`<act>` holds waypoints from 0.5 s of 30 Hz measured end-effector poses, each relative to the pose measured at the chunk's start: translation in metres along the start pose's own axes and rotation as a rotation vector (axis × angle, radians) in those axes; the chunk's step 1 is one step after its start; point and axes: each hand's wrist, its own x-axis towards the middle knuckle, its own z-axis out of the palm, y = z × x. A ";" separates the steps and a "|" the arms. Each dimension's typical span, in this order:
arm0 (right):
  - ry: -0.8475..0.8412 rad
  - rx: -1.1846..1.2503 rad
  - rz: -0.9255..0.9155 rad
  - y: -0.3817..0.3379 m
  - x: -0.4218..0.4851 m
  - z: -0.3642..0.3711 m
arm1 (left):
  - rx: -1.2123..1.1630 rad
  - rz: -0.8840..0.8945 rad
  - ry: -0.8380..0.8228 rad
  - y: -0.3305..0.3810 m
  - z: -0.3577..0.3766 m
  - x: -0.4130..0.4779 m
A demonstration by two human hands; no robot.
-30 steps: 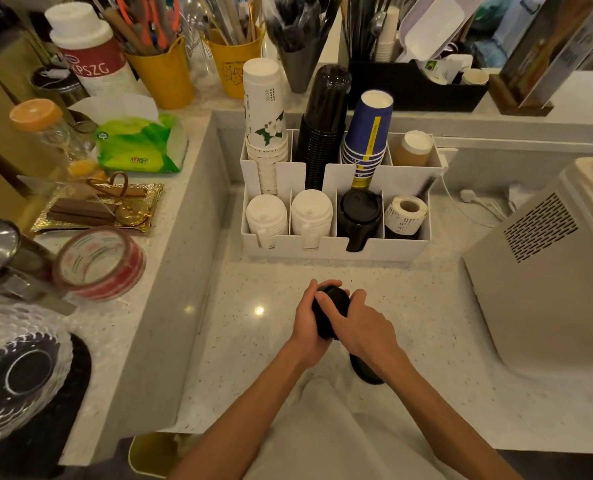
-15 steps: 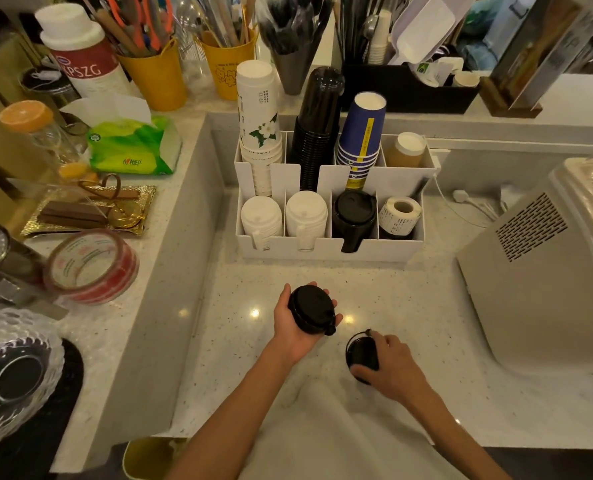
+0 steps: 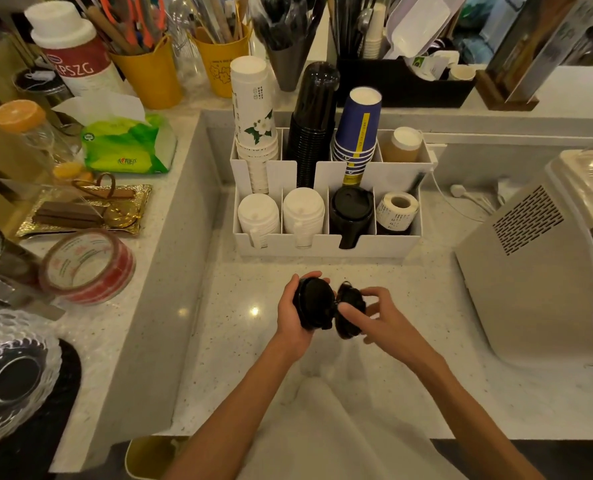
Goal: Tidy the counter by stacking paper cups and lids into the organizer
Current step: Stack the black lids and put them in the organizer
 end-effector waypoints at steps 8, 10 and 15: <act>-0.015 -0.106 0.058 -0.025 0.003 0.027 | 0.115 0.086 -0.026 0.002 0.008 -0.008; -0.014 -0.135 0.058 -0.028 0.006 0.029 | 0.117 0.110 -0.022 0.003 0.006 -0.009; -0.029 -0.173 0.067 -0.033 0.016 0.026 | 0.119 0.148 -0.056 0.005 0.005 -0.010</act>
